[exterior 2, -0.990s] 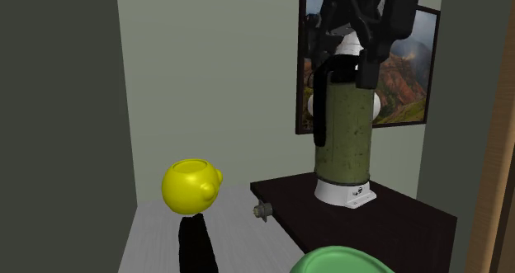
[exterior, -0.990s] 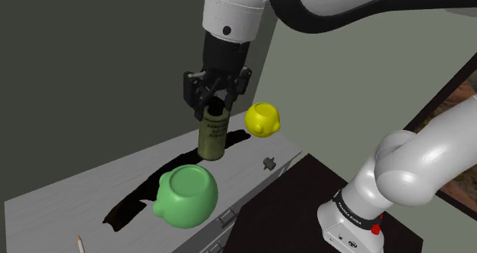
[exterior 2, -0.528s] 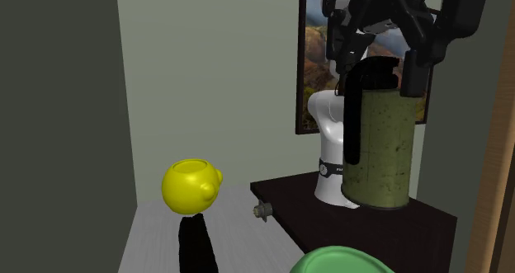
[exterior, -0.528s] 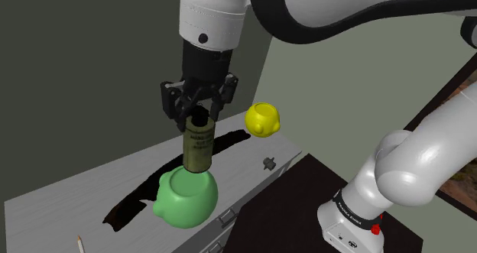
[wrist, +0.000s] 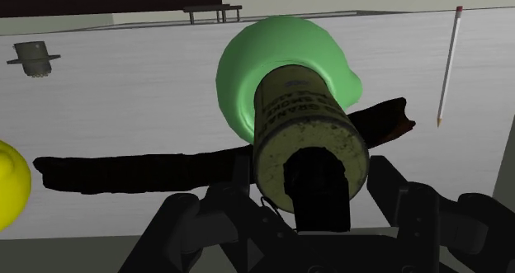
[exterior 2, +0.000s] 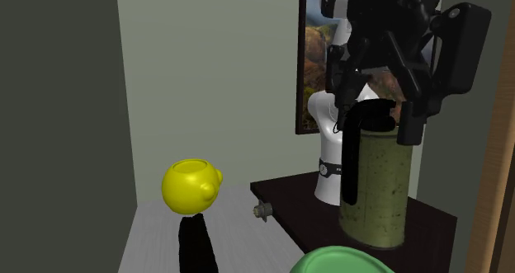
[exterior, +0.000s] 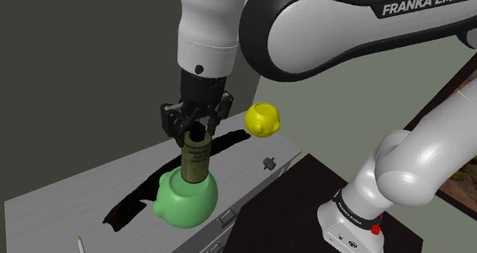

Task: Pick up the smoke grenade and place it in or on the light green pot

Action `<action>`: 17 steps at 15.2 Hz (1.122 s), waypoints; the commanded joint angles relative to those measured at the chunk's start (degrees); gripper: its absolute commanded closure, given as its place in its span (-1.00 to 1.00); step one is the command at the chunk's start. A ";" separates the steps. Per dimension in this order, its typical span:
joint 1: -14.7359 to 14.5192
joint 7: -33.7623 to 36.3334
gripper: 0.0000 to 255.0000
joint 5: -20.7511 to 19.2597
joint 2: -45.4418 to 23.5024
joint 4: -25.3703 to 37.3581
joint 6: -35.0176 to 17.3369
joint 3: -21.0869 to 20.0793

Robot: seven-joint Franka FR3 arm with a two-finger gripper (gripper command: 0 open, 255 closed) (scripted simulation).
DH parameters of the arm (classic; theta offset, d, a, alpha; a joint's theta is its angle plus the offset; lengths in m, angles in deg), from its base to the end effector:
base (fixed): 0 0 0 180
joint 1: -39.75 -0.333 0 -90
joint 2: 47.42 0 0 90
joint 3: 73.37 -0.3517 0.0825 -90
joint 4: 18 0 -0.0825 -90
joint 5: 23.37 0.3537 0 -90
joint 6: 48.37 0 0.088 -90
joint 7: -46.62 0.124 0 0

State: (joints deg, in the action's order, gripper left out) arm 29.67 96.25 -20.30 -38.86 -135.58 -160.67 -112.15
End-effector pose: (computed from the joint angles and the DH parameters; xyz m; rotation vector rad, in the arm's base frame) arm 0.3092 0.3832 0.5200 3.1309 -0.0586 0.0777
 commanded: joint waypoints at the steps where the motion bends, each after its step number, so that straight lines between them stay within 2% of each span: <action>1: -0.01 0.18 1.00 -0.21 -0.38 -1.34 -1.70 -0.15; 9: -0.01 1.48 1.00 -1.64 -2.64 -5.75 -7.91 -0.91; 17: -0.01 1.48 1.00 -1.64 -2.64 -5.75 -7.91 -0.91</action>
State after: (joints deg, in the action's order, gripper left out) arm 29.65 97.73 -21.94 -41.51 -141.35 -168.57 -113.06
